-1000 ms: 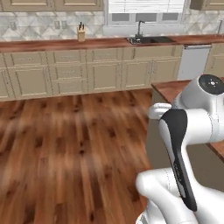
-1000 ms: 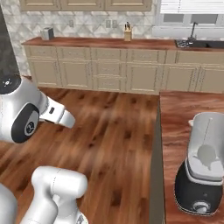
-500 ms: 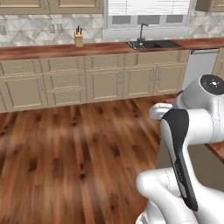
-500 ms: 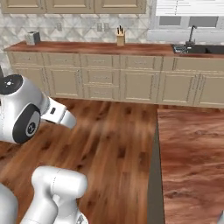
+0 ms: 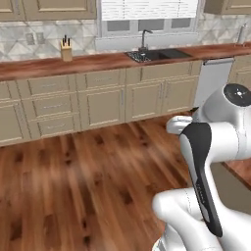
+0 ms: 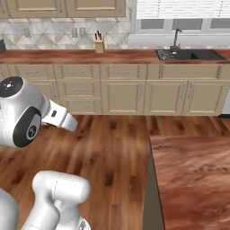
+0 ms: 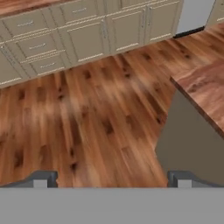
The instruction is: Grab the garlic and lime from the fridge, place them in the blender, close the lid, and turn on the blender to create a marinade.
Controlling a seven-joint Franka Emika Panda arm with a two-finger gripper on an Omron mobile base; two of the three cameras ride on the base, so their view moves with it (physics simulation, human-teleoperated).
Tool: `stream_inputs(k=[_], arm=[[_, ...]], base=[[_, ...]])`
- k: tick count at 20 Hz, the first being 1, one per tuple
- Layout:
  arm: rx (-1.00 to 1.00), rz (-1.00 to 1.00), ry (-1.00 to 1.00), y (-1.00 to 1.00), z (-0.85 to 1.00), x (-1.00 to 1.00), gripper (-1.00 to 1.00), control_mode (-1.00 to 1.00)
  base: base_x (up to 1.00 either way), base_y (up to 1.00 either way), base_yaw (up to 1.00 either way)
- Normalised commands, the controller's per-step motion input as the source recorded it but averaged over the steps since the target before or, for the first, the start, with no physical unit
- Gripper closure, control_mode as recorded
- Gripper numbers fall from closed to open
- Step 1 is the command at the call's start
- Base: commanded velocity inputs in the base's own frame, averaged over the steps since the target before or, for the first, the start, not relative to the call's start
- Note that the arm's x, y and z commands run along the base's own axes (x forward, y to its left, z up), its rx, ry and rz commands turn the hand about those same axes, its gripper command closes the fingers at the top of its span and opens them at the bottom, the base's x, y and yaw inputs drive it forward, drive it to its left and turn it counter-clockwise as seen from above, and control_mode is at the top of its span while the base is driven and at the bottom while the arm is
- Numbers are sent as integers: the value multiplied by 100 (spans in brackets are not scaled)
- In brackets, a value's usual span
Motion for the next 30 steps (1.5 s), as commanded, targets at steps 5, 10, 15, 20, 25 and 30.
stream_inputs(k=[5,10,15,20,25,30], arm=[[0,0,0,0,0,0,-100,100],[0,0,0,0,0,0,-100,100],[0,0,0,0,0,0,-100,100],[0,0,0,0,0,0,-100,100],[0,0,0,0,0,0,-100,100],[0,0,0,0,0,0,-100,100]], base=[[100,0,-42],[100,22,-50],[100,31,-51],[100,35,-52],[100,35,-50],[100,35,-49]])
